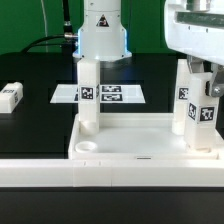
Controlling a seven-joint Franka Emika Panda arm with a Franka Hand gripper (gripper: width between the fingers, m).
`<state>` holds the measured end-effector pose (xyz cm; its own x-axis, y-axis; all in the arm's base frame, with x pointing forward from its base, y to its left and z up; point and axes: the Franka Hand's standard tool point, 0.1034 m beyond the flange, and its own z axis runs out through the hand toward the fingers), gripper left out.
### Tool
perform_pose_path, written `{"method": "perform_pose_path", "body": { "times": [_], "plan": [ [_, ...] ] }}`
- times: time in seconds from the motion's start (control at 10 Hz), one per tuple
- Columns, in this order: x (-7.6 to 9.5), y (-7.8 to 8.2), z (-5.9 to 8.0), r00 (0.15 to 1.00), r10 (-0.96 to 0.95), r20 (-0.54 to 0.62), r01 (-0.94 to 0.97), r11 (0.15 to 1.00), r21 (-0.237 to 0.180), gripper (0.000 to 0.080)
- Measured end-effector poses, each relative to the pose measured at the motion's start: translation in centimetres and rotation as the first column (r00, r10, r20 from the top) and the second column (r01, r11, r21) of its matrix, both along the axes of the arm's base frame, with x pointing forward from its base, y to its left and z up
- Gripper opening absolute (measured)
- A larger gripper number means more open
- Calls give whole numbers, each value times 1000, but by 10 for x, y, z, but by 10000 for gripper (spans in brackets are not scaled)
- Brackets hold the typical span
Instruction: Assemble desk
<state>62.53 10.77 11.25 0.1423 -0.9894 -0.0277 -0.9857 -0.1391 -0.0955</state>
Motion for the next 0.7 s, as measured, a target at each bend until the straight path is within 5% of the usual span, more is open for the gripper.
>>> {"method": "perform_pose_path", "body": {
  "times": [0.4,0.6,0.7],
  "plan": [
    [0,1,0,997,-80,-2,80,997,7,290],
    [1,0,0,1000,-5,0,5,1000,0,574],
    [1,0,1,997,72,4,-72,997,-6,574]
  ]
}}
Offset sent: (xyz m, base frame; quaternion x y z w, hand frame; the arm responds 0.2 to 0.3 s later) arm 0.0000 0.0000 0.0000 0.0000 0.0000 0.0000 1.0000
